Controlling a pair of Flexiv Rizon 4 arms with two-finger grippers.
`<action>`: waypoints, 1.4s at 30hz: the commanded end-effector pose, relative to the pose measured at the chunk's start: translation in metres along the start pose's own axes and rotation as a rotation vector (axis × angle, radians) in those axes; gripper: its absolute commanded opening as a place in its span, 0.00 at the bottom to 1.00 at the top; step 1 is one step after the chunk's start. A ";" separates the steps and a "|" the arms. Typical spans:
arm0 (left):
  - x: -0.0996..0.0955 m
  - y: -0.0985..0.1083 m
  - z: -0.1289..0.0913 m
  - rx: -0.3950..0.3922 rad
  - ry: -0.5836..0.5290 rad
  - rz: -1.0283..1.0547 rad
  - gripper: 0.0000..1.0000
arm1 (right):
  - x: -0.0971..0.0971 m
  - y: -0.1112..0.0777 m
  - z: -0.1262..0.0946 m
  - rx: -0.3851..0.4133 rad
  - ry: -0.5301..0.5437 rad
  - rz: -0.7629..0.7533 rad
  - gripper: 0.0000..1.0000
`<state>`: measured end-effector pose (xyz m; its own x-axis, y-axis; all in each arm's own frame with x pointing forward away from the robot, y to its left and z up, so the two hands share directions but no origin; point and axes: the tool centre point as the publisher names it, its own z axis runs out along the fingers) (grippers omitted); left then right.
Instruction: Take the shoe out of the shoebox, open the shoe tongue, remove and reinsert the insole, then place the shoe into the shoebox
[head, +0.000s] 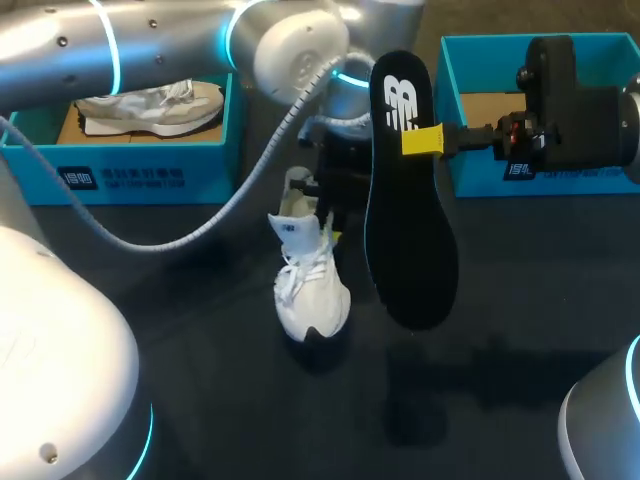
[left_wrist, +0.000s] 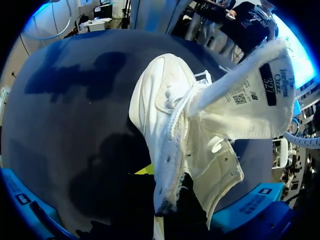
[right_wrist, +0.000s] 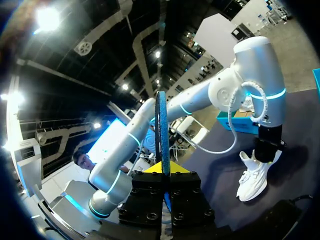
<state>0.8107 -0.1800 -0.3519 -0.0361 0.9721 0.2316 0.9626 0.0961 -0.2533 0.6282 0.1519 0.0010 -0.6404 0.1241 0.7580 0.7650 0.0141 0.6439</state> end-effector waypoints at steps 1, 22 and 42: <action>-0.012 -0.006 0.003 -0.013 0.024 -0.010 0.00 | -0.001 0.000 0.003 0.000 -0.001 0.001 0.00; -0.042 -0.020 0.025 -0.042 0.080 -0.019 0.00 | -0.001 0.000 0.003 0.000 -0.001 0.001 0.00; -0.042 -0.023 0.040 -0.053 0.136 -0.037 0.00 | -0.001 0.000 0.003 0.000 -0.001 0.001 0.00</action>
<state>0.7786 -0.2139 -0.3913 -0.0398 0.9323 0.3595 0.9744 0.1159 -0.1927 0.6282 0.1519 0.0010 -0.6404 0.1241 0.7580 0.7649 0.0141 0.6439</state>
